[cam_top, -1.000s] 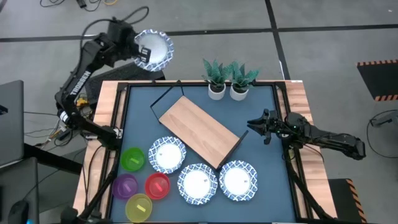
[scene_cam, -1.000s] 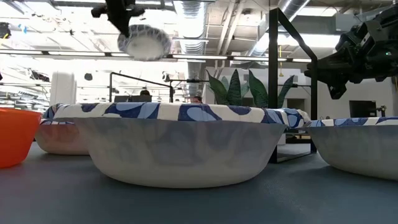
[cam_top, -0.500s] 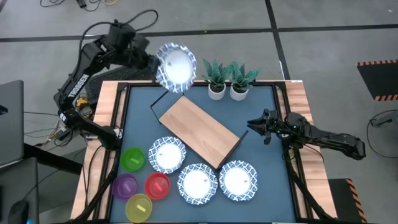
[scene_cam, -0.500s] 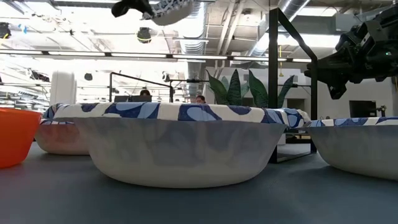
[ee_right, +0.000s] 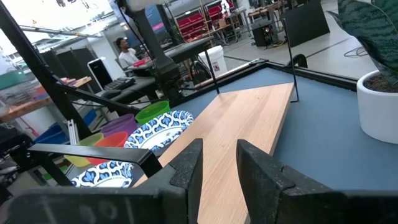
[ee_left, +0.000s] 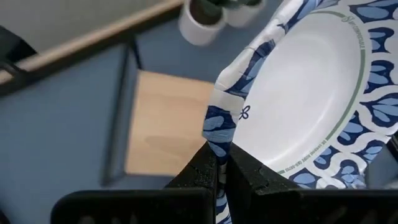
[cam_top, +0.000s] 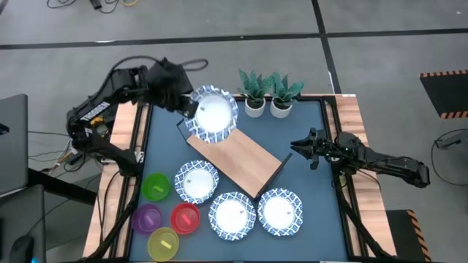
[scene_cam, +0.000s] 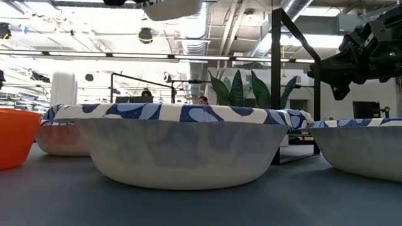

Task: Place and stack bowls onto a shelf
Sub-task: Put the left blue bowl on the shelf, then stack the left blue bowl on top of the blue bowl on the shelf

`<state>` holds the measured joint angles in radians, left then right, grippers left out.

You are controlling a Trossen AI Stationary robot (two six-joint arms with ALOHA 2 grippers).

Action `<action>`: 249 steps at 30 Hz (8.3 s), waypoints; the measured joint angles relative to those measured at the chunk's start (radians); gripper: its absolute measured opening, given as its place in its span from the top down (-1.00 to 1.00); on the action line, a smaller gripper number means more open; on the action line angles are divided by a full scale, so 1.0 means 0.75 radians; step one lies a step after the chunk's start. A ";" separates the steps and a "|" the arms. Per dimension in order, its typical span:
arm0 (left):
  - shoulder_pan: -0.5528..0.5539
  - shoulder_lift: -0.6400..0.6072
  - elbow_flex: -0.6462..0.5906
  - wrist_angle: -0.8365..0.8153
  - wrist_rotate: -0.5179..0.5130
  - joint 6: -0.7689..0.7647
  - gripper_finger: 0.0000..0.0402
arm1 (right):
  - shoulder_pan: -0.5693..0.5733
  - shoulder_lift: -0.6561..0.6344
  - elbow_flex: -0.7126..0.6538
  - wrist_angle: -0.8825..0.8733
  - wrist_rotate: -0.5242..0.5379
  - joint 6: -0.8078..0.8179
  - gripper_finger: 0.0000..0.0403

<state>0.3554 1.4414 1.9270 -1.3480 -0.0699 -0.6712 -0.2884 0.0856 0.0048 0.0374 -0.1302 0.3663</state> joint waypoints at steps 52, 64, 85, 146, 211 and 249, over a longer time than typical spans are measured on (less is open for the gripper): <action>0.067 0.832 -0.001 0.058 -0.112 2.471 1.00 | 0.000 0.000 0.000 0.000 0.000 0.000 0.39; 0.031 0.823 0.011 0.115 -0.125 2.486 0.96 | 0.000 0.000 0.000 0.000 0.000 0.000 0.39; -0.013 0.824 0.082 0.262 -0.090 2.313 0.37 | 0.000 0.000 0.000 0.000 0.000 0.000 0.39; -0.683 -0.194 -1.585 0.697 -0.133 -0.456 -0.23 | 0.000 0.000 0.000 0.000 0.000 0.000 0.39; -0.601 -0.198 -0.872 0.220 -0.038 -0.377 1.00 | 0.001 0.000 0.000 0.071 0.034 0.577 0.39; -0.097 -0.194 -0.723 0.381 -0.143 -1.056 1.00 | 0.001 0.455 0.869 -0.071 0.033 0.232 0.39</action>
<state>0.2827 1.2957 1.3848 -1.0625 -0.1768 -1.4633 -0.2874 0.4266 0.6567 -0.0157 -0.1055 0.5404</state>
